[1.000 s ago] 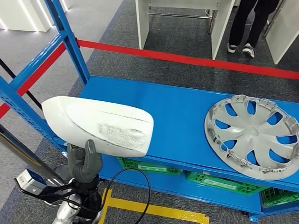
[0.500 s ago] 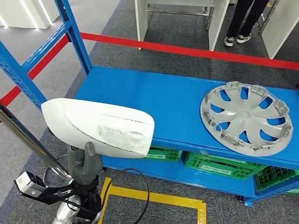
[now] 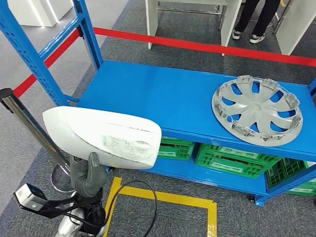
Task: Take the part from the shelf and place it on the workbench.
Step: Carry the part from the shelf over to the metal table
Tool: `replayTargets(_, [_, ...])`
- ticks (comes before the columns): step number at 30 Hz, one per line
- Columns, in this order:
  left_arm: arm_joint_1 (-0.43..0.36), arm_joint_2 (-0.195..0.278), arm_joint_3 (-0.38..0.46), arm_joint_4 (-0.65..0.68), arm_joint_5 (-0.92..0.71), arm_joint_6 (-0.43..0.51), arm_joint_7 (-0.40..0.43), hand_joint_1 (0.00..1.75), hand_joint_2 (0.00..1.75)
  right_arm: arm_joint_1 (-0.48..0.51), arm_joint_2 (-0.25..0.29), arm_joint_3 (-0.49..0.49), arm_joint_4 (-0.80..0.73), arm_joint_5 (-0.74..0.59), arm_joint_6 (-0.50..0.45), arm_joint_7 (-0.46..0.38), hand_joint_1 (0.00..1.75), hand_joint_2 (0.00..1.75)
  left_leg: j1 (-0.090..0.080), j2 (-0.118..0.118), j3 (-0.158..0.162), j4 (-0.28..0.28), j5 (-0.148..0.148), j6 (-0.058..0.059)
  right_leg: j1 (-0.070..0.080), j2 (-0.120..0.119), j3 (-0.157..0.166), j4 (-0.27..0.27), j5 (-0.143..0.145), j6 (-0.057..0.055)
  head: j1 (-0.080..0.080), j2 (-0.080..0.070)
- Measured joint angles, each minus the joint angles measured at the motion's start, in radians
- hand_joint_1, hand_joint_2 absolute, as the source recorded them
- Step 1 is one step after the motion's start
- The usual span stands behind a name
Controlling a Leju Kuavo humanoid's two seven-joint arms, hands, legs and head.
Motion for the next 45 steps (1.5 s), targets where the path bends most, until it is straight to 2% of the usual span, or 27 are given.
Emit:
replayTargets(2, [-0.001,0.000,0.000,0.000,0.000,0.000,0.000,1.75,1.75,0.002,0.000,0.000,0.000,0.000,0.000,0.000,0.00,0.00,0.002,0.003,-0.021,-0.008,0.025,0.015,-0.002,0.002,-0.014,0.012,-0.025,0.011,0.002,0.000])
replayTargets(3, [-0.001,-0.001,0.000,0.000,0.000,0.000,0.000,1.75,1.75,0.003,0.000,0.000,0.001,0.000,0.000,0.000,0.00,0.00,0.003,0.005,-0.035,-0.011,0.039,0.021,-0.002,0.004,-0.027,0.042,-0.064,0.014,0.004,0.000])
replayTargets(5, [0.000,-0.001,0.000,0.000,-0.001,0.001,0.000,1.75,1.75,0.003,-0.001,0.000,0.001,0.000,-0.003,0.000,0.00,0.00,0.000,0.007,-0.068,-0.010,0.065,0.029,-0.002,0.005,-0.059,0.155,-0.166,0.016,0.009,0.000])
replayTargets(6, [0.001,-0.001,0.000,0.000,-0.003,0.004,0.000,1.75,1.75,0.003,-0.001,0.000,0.001,0.000,-0.007,-0.001,0.00,0.00,-0.002,0.008,-0.085,-0.009,0.078,0.030,-0.002,0.005,-0.069,0.217,-0.196,0.017,0.009,0.000])
replayTargets(7, [0.001,-0.001,0.000,0.000,-0.006,0.006,0.000,1.75,1.75,0.002,-0.001,0.000,0.001,0.000,-0.012,-0.002,0.00,0.00,-0.005,0.008,-0.103,-0.006,0.091,0.031,-0.002,0.005,-0.069,0.261,-0.200,0.017,0.010,0.000])
replayTargets(8, [0.001,-0.001,0.000,0.000,-0.008,0.009,0.000,1.75,1.75,0.002,-0.001,0.000,0.000,0.000,-0.016,-0.003,0.00,0.00,-0.007,0.009,-0.122,-0.003,0.103,0.030,-0.001,0.005,-0.053,0.275,-0.179,0.016,0.010,0.000])
replayTargets(10, [0.001,-0.001,0.000,0.000,-0.011,0.011,0.000,1.75,1.75,0.001,-0.001,0.000,0.000,0.000,-0.021,-0.003,0.00,0.00,-0.008,0.009,-0.157,0.009,0.125,0.027,0.001,0.005,0.029,0.201,-0.119,0.011,0.010,0.000])
replayTargets(12, [0.001,-0.002,0.000,0.000,-0.011,0.010,0.000,1.75,1.75,-0.003,-0.002,0.000,-0.001,0.000,-0.022,-0.003,0.00,0.00,-0.011,0.009,-0.180,0.021,0.142,0.020,0.005,0.005,0.143,0.045,-0.127,0.002,0.009,0.000])
replayTargets(14, [0.000,-0.002,-0.001,0.000,-0.010,0.008,-0.001,1.75,1.75,-0.006,-0.002,0.000,-0.001,0.001,-0.022,-0.004,0.00,0.00,-0.011,0.010,-0.188,0.024,0.162,0.011,0.010,0.006,0.193,-0.046,-0.157,-0.005,0.009,0.000])
replayTargets(16, [0.000,-0.002,-0.001,0.000,-0.003,0.004,-0.002,1.75,1.75,-0.007,-0.002,0.000,-0.001,0.002,-0.022,-0.005,0.00,0.00,-0.007,0.010,-0.191,0.023,0.174,-0.001,0.011,0.004,0.179,-0.052,-0.144,-0.017,0.012,0.000])
replayTargets(17, [0.001,-0.002,0.000,0.000,0.002,0.002,-0.002,1.75,1.75,-0.007,-0.002,0.000,0.000,0.001,-0.022,-0.005,0.00,0.00,-0.006,0.008,-0.196,0.033,0.156,-0.009,0.010,0.002,0.170,-0.051,-0.134,-0.026,0.011,0.000])
replayTargets(18, [0.001,-0.002,0.000,0.000,0.006,-0.001,-0.002,1.75,1.75,-0.006,-0.002,0.000,0.000,0.001,-0.022,-0.006,0.00,0.00,-0.004,0.006,-0.204,0.061,0.116,-0.016,0.008,-0.001,0.158,-0.052,-0.121,-0.033,0.009,0.000])
replayTargets(20, [0.002,-0.001,0.001,0.000,0.010,-0.004,-0.002,1.75,1.75,-0.006,-0.002,0.000,0.001,0.000,-0.022,-0.011,0.00,0.00,0.002,0.004,-0.222,0.174,-0.001,-0.030,0.007,-0.005,0.128,-0.052,-0.095,-0.040,0.005,0.000])
replayTargets(21, [0.002,0.000,0.001,0.000,0.010,-0.006,-0.002,1.75,1.75,-0.005,-0.002,0.000,0.001,0.000,-0.022,-0.014,0.00,0.00,0.005,0.004,-0.229,0.241,-0.044,-0.035,0.007,-0.006,0.114,-0.050,-0.082,-0.040,0.004,0.000])
replayTargets(22, [0.003,0.000,0.001,0.000,0.011,-0.006,-0.002,1.75,1.75,-0.004,-0.002,-0.001,0.001,0.000,-0.022,-0.017,0.00,0.00,0.008,0.004,-0.228,0.294,-0.059,-0.039,0.006,-0.008,0.098,-0.047,-0.069,-0.039,0.004,0.000])
replayTargets(24, [0.003,0.000,0.002,0.000,0.011,-0.008,-0.002,1.75,1.75,-0.003,-0.002,-0.001,0.001,-0.003,-0.021,-0.022,0.00,0.00,0.013,0.004,-0.190,0.307,-0.021,-0.042,0.006,-0.010,0.063,-0.035,-0.045,-0.035,0.004,0.000])
replayTargets(26, [0.003,0.000,0.003,0.000,0.011,-0.008,-0.002,1.75,1.75,-0.003,-0.002,-0.002,0.001,-0.009,-0.018,-0.029,0.00,0.00,0.017,0.003,-0.090,0.184,0.018,-0.042,0.005,-0.009,0.027,-0.020,-0.029,-0.028,0.004,0.000])
replayTargets(28, [0.003,0.000,0.003,0.000,0.011,-0.009,-0.003,1.75,1.75,-0.003,-0.002,-0.004,0.001,-0.011,-0.010,-0.034,0.00,0.00,0.015,0.000,0.001,0.041,-0.001,-0.034,0.007,-0.008,0.006,-0.009,-0.017,-0.018,0.004,0.000])
replayTargets(29, [0.003,0.000,0.004,0.000,0.011,-0.009,-0.003,1.75,1.75,-0.002,-0.002,-0.005,0.001,-0.010,-0.006,-0.036,0.00,0.00,0.012,-0.001,0.018,0.004,-0.014,-0.028,0.006,-0.008,0.000,-0.008,-0.010,-0.010,0.005,0.000])
replayTargets(32, [0.003,-0.001,0.005,0.000,0.011,-0.009,-0.003,1.75,1.75,0.001,-0.002,-0.006,0.001,-0.004,0.005,-0.038,0.00,0.00,0.009,-0.001,0.004,-0.011,-0.001,-0.001,0.001,-0.008,-0.016,-0.001,-0.003,0.010,0.006,0.000])
replayTargets(34, [0.003,-0.002,0.006,0.000,0.011,-0.010,-0.003,1.75,1.75,0.003,-0.002,-0.006,0.002,-0.001,0.006,-0.038,0.00,0.00,0.009,-0.003,-0.012,-0.014,0.019,0.015,-0.002,-0.003,-0.053,0.075,-0.063,0.016,0.009,0.000])
replayTargets(36, [0.003,-0.002,0.007,0.000,0.011,-0.010,-0.003,1.75,1.75,0.003,-0.003,-0.006,0.002,0.001,0.007,-0.037,0.00,0.00,0.005,-0.007,-0.034,-0.013,0.036,0.022,-0.002,0.002,-0.103,0.214,-0.146,0.020,0.012,0.000])
replayTargets(37, [0.004,-0.002,0.007,0.000,0.011,-0.010,-0.003,1.75,1.75,0.003,-0.003,-0.006,0.002,0.002,0.007,-0.037,0.00,0.00,0.002,-0.011,-0.045,-0.012,0.044,0.023,-0.001,0.003,-0.116,0.265,-0.169,0.020,0.012,0.000])
replayTargets(39, [0.005,-0.002,0.008,0.001,0.011,-0.010,-0.003,1.75,1.75,0.003,-0.003,-0.006,0.002,0.002,0.007,-0.037,0.00,0.00,-0.002,-0.023,-0.062,-0.008,0.056,0.022,-0.001,0.006,-0.082,0.253,-0.160,0.017,0.012,0.000])
replayTargets(41, [0.005,-0.002,0.009,0.001,0.011,-0.010,-0.003,1.75,1.75,0.003,-0.004,-0.006,0.003,0.002,0.007,-0.037,0.00,0.00,-0.004,-0.039,-0.073,-0.002,0.063,0.018,-0.001,0.034,0.015,0.112,-0.114,0.006,0.012,0.000])
replayTargets(43, [0.003,-0.002,0.009,0.001,0.011,-0.009,-0.003,1.75,1.75,0.003,-0.005,-0.006,0.003,0.003,0.007,-0.037,0.00,0.00,-0.005,-0.055,-0.088,0.010,0.068,0.010,-0.002,0.076,0.087,-0.001,-0.096,-0.003,0.010,0.000])
replayTargets(45, [0.003,-0.003,0.010,0.001,0.011,-0.009,-0.003,1.75,1.75,0.004,-0.006,-0.006,0.005,0.006,0.010,-0.037,0.00,0.00,-0.002,-0.073,-0.102,0.017,0.075,-0.003,0.000,0.083,0.100,-0.022,-0.097,-0.009,0.009,0.000])
